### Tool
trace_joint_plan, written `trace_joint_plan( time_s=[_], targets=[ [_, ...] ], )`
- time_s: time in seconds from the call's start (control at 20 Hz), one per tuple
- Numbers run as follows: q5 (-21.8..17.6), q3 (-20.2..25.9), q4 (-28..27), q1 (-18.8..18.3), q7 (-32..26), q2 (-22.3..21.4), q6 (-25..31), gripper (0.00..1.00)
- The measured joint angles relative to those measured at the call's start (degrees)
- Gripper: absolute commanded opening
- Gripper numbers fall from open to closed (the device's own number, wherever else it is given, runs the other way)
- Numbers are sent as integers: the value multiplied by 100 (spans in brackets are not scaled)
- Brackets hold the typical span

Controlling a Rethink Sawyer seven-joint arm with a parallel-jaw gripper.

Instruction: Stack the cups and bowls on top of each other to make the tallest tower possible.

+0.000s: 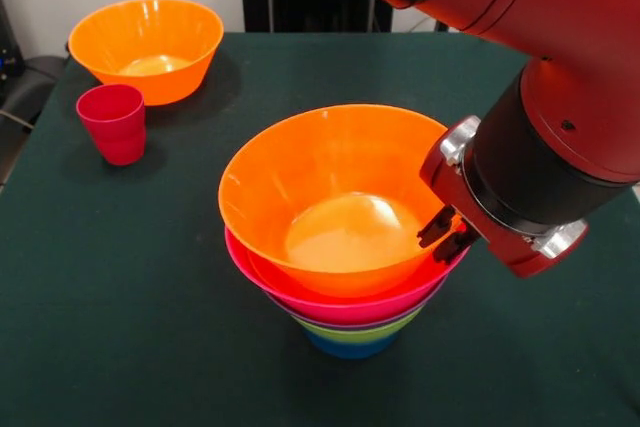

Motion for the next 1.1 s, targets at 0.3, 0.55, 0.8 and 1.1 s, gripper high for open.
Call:
trace_joint_plan(
  time_s=[0.3,0.55,0.8,1.1],
  targets=[
    [1,-5,0,-1,0,45,-34,0],
    [49,-59,0,-7,0,61,-33,0],
    [87,-123,-1,-11,0,61,-33,0],
    [81,-122,-1,-9,0,61,-34,0]
  ],
)
